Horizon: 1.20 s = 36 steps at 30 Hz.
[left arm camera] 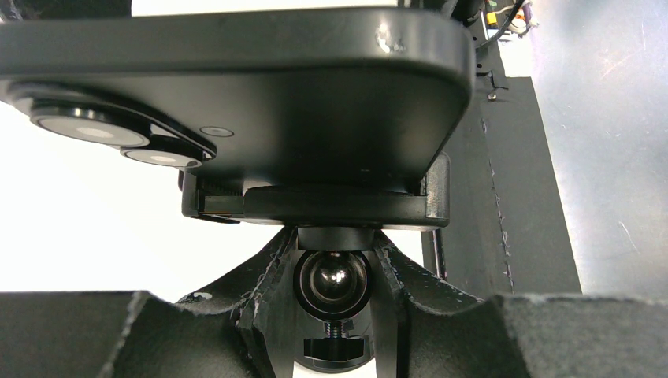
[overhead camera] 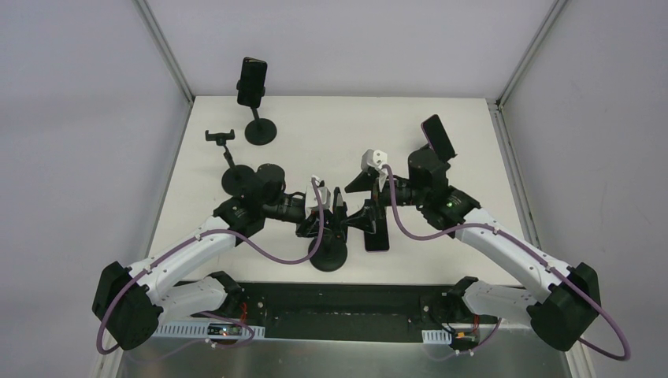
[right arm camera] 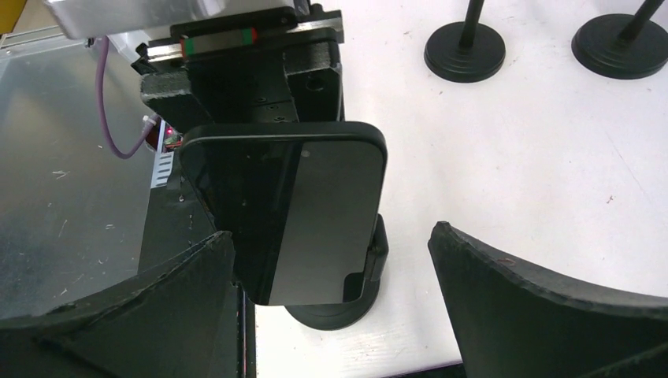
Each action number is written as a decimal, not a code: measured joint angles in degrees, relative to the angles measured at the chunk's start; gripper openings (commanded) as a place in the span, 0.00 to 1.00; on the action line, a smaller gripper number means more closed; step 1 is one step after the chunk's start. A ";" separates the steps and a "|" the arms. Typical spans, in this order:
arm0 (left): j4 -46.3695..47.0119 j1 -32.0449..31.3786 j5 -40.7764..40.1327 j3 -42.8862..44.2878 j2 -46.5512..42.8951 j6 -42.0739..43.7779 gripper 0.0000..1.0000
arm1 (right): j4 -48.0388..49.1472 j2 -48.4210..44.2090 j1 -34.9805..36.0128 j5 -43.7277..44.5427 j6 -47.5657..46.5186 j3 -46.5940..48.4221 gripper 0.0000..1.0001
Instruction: Remove the phone from the phone stand
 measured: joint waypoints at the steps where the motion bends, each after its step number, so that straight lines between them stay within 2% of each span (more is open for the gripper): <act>1: 0.00 0.00 0.00 0.00 0.00 0.02 0.00 | 0.07 0.02 0.22 0.00 -0.04 0.13 0.99; 20: 0.04 0.00 -0.17 0.00 0.09 0.04 0.00 | -0.72 0.79 4.72 0.33 0.07 1.53 0.99; 36: 0.37 0.00 -0.35 0.00 0.33 -0.07 0.00 | 1.77 2.64 5.97 6.73 5.18 1.55 0.97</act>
